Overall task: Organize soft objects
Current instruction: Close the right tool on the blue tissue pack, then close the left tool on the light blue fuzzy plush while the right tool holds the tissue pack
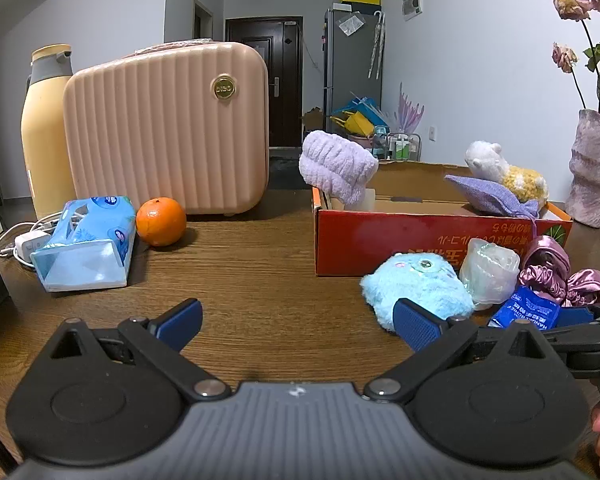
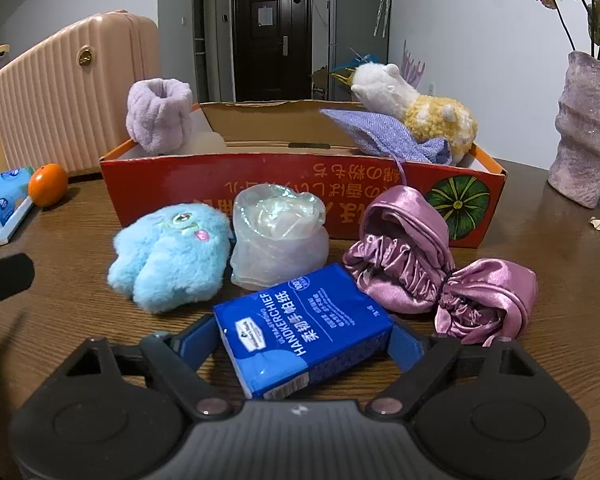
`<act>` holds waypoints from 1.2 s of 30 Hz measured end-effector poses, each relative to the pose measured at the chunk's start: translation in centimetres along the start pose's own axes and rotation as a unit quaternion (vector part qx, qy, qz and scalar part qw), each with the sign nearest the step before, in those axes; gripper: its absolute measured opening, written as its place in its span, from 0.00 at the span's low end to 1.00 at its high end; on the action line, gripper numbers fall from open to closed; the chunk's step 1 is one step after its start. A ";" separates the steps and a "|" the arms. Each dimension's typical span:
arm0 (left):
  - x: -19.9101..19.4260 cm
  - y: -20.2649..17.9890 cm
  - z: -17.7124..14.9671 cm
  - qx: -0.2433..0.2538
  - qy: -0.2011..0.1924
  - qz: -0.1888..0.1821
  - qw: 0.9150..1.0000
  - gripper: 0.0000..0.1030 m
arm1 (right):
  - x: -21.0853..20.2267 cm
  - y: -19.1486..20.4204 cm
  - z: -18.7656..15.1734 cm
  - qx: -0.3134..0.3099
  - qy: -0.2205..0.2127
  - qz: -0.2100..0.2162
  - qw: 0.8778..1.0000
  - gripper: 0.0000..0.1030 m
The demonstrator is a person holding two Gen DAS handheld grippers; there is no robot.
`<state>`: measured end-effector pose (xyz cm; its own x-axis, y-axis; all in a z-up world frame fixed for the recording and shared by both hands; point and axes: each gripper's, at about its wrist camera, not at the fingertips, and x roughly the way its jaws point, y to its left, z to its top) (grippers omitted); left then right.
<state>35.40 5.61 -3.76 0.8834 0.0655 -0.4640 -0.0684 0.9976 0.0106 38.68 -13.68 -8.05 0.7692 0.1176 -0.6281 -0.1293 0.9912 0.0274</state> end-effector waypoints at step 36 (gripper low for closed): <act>1.2 -0.8 0.4 -0.011 0.008 0.007 1.000 1.00 | -5.3 -2.6 0.0 0.005 -0.123 -0.009 0.992 0.84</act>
<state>36.66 4.89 -3.96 0.8748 0.0784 -0.4781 -0.0903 0.9959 -0.0019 34.97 -16.89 -4.76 0.9013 0.1095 -0.4192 -0.1082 0.9938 0.0269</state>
